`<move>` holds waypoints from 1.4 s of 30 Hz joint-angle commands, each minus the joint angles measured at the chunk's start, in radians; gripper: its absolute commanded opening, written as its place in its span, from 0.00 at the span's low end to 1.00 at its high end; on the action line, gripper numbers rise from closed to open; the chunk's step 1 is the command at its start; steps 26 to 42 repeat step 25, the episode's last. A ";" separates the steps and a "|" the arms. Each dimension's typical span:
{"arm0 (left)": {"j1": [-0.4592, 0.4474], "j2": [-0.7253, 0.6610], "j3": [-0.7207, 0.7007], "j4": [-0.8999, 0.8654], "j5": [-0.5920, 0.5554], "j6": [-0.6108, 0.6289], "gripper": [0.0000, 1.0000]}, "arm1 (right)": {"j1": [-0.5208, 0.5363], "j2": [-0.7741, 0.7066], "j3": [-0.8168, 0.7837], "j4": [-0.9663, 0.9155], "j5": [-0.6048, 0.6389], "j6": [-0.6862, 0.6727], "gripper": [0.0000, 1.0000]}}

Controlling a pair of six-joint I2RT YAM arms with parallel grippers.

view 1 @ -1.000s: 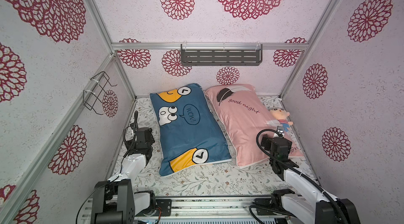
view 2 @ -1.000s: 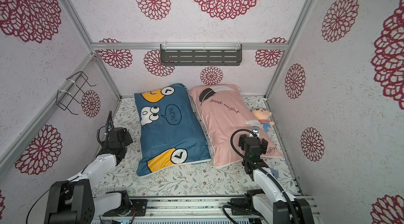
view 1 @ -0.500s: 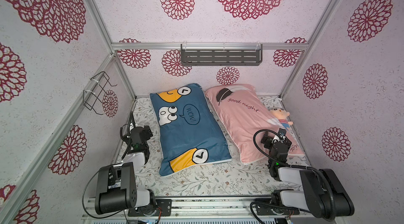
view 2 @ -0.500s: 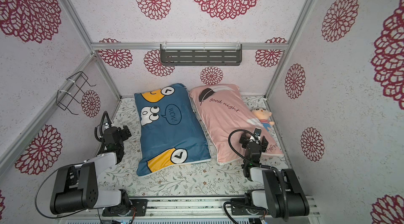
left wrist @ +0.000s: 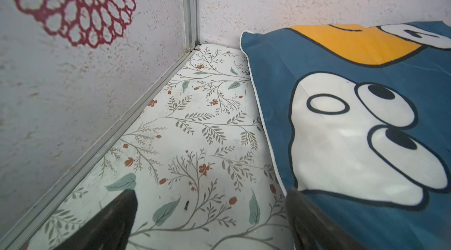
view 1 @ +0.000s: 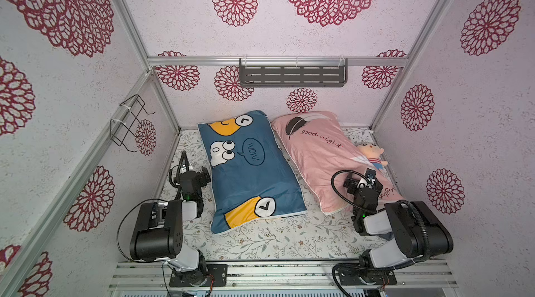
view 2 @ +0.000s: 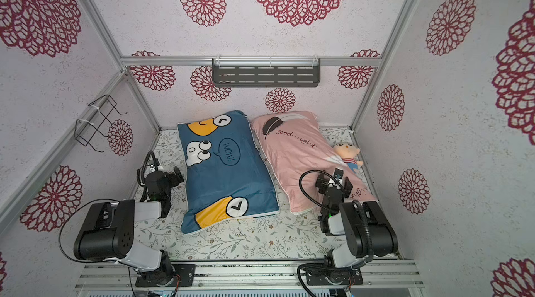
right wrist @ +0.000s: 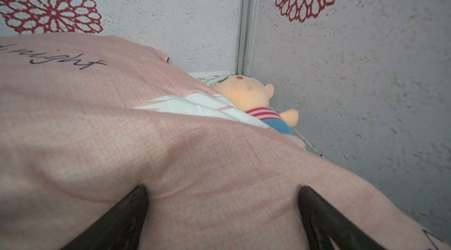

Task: Zip up pillowcases
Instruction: Reset both arms

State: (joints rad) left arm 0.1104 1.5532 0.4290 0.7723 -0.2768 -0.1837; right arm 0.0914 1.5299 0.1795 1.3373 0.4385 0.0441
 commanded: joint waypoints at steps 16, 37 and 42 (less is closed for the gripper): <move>-0.005 0.002 -0.004 0.102 -0.016 0.033 0.98 | -0.004 0.013 0.058 -0.089 -0.015 -0.022 0.99; -0.004 0.002 -0.005 0.104 -0.016 0.033 0.98 | -0.004 0.013 0.056 -0.087 -0.015 -0.021 0.99; -0.004 0.002 -0.005 0.104 -0.016 0.033 0.98 | -0.004 0.013 0.056 -0.087 -0.015 -0.021 0.99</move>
